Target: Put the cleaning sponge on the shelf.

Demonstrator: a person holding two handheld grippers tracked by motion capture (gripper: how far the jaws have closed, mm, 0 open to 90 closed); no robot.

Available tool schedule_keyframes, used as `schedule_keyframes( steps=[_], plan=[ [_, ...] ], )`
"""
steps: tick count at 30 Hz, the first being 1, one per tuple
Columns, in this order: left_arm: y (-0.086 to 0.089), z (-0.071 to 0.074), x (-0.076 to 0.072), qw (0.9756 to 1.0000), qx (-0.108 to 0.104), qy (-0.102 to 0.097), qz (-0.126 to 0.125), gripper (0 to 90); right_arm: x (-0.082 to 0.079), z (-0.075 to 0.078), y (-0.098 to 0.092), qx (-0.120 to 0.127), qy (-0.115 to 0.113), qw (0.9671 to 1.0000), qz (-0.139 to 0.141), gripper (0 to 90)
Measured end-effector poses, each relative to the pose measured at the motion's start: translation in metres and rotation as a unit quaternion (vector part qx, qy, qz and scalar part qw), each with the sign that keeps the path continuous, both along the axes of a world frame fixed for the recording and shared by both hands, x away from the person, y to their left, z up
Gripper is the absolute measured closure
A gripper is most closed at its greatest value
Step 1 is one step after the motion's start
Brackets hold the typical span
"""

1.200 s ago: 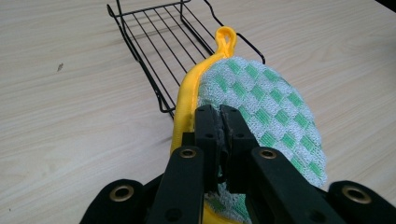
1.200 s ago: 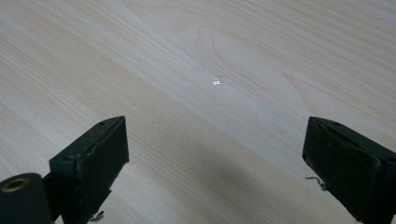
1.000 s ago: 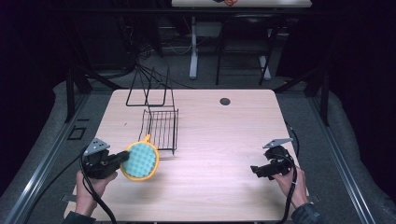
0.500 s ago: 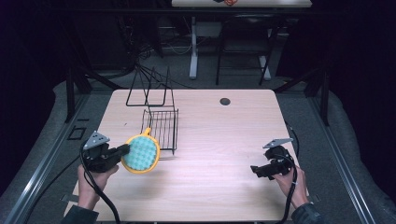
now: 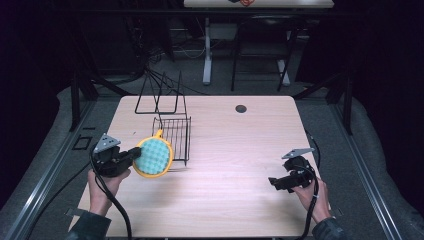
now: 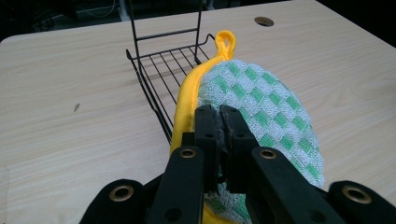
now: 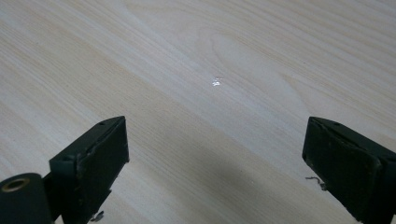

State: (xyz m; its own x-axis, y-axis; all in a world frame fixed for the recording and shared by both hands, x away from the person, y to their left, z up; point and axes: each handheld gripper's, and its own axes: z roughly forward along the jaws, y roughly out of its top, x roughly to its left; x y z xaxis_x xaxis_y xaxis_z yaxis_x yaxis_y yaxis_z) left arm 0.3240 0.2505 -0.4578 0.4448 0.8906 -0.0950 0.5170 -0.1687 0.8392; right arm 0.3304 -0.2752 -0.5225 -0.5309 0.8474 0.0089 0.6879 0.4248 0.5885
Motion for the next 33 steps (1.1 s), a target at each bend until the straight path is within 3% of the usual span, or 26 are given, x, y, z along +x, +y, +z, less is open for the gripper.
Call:
schedule_keyframes(
  steps=[22, 33],
  plan=[
    [-0.012, -0.007, 0.024, 0.9995, -0.008, -0.018, 0.023, 86.9, 0.0, -0.001, 0.0, 0.002, 0.001, 1.0, 0.0, 6.6],
    [-0.015, -0.016, 0.044, 0.9993, -0.011, -0.011, 0.035, 87.1, 0.001, -0.002, 0.001, 0.001, 0.004, 1.0, 0.001, 6.7]
  ],
)
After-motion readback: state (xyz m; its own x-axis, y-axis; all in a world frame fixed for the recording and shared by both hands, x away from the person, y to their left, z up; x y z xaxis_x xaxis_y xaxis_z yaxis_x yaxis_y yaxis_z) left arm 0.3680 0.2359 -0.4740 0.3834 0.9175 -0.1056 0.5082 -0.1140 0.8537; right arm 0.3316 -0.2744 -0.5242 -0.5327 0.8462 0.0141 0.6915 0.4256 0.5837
